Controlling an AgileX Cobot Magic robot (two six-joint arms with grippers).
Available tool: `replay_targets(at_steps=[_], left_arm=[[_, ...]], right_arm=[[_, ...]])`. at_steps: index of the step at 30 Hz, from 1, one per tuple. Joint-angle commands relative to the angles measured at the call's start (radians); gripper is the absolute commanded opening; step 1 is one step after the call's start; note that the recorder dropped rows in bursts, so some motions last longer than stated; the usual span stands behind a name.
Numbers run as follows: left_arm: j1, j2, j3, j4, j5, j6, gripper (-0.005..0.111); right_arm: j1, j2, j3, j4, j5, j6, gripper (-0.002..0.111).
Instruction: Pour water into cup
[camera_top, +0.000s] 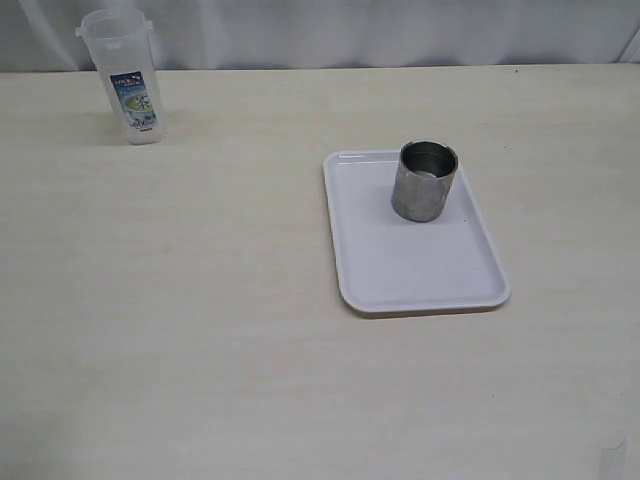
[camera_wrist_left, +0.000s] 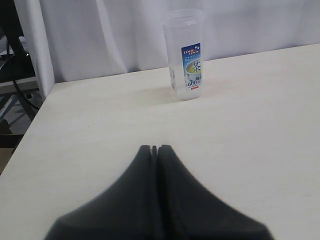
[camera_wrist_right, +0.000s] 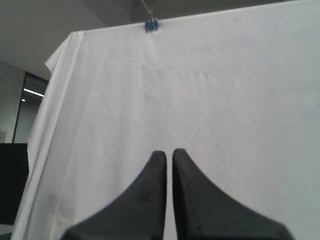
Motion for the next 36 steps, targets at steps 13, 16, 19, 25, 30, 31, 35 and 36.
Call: replay_targets(at_steps=[13,16,19,25,30,31,35,36], left_arm=[[-0.01,-0.002,0.003,-0.008,-0.012,-0.003,0.0],[-0.01,-0.002,0.003,-0.008,-0.012,-0.003,0.0],[-0.01,-0.002,0.003,-0.008,-0.012,-0.003,0.0],[-0.01,-0.002,0.003,-0.008,-0.012,-0.003,0.0],[-0.01,-0.002,0.003,-0.008,-0.012,-0.003,0.0],[-0.01,-0.002,0.003,-0.008,-0.012,-0.003,0.0],[-0.01,-0.002,0.003,-0.008,-0.012,-0.003,0.0],[-0.01,-0.002,0.003,-0.008,-0.012,-0.003,0.0]], right_arm=[[-0.002,-0.298,0.016,-0.001,0.028,0.03,0.004],[-0.002,-0.298,0.014,0.007,0.025,0.03,0.004],[-0.002,-0.298,0.014,0.008,0.025,0.03,0.004],[-0.002,-0.298,0.014,0.008,0.025,0.03,0.004],[-0.002,-0.298,0.014,0.008,0.025,0.03,0.004],[-0.002,-0.298,0.014,0.008,0.025,0.03,0.004],[-0.002,-0.298,0.014,0.008,0.025,0.03,0.004],[-0.002,-0.298,0.014,0.008,0.025,0.03,0.004]])
